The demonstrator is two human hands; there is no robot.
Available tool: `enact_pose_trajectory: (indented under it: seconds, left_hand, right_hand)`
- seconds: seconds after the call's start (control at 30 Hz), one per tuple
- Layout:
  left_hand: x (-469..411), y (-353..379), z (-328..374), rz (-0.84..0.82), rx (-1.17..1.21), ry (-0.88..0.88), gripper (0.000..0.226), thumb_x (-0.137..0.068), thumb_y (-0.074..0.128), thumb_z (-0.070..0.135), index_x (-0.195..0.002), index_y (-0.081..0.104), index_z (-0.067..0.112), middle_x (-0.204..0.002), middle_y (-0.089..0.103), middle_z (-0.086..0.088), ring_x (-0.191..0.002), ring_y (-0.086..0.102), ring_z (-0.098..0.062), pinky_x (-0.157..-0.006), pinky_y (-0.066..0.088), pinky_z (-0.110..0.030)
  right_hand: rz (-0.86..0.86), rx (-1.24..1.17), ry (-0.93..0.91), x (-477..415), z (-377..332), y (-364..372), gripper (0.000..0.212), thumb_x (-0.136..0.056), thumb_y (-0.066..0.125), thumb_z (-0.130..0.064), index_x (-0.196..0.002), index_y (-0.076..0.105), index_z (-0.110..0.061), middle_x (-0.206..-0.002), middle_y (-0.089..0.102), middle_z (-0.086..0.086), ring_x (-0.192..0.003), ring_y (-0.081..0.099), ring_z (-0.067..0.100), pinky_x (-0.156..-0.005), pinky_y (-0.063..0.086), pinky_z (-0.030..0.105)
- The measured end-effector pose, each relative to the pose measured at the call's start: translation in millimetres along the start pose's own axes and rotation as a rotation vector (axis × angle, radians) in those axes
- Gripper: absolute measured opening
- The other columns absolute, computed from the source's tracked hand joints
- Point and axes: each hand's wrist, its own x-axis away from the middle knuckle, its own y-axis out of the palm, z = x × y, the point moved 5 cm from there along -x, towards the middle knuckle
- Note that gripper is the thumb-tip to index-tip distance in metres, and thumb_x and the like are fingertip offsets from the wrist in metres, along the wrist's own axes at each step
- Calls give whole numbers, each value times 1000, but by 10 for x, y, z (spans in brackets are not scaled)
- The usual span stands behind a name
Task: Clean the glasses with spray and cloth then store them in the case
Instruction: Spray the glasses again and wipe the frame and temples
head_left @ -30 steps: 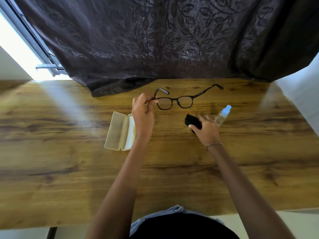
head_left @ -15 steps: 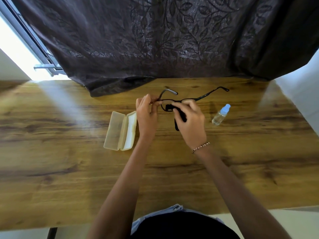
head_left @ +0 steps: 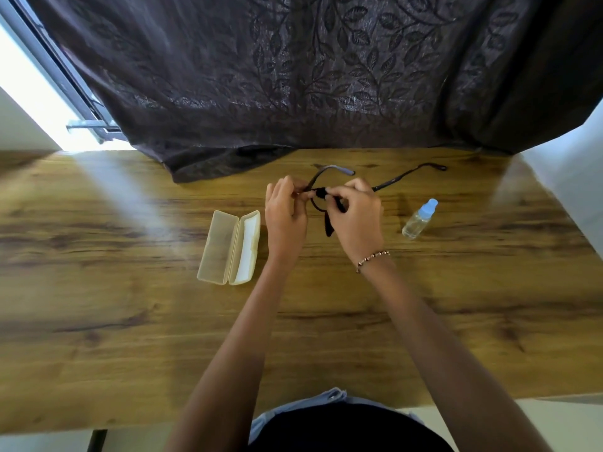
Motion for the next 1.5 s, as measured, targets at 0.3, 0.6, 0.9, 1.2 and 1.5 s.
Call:
enact_pose_trajectory:
  seconds: [0.3,0.6,0.9,1.2,1.5]
  left_hand:
    - [-22,4,64,-16,11,6,6,-89,55,1,-86,57,7,-82,59,1,-81,44,-11,-69,38,-16]
    - [-40,-29,110,-22,-5,-3,6,-89,54,0,-84,56,3,-82,58,-4,-81,45,-14,-69,38,-18]
    - [-38,-25,106,11,-21,1,11,-88,51,-4,-84,55,5,-82,57,-3,-80,43,-10,-67,39,-19]
    - [3,8,77,-2,-40,-9,11,-88,51,-3,-84,54,6,-82,56,0,-80,42,-11,-69,39,-23]
    - [19,-8,76,-3,-44,0,13,-88,48,-6,-84,54,5,-82,57,-3,-80,44,-15,-69,43,-33]
  right_hand:
    - [11,33,-3,-24,-72,-51,10,-86,65,-11,-89,73,-6,-89,60,4,-66,54,9,-59,33,7]
    - [19,-175,44,-50,-98,-157,10,-81,70,-11,-89,76,-12,-87,69,0,-71,61,6,-73,50,16]
    - [-6,-125,41,-12,-108,-92,10,-85,67,-15,-90,75,-12,-83,69,1,-67,57,3,-71,36,-1]
    - [1,-137,75,25,-45,-27,10,-84,67,-16,-87,75,-12,-83,70,1,-74,62,10,-83,49,29]
    - [-13,-181,80,59,-33,31,9,-84,67,-14,-87,75,-12,-83,69,1,-71,62,9,-77,51,28]
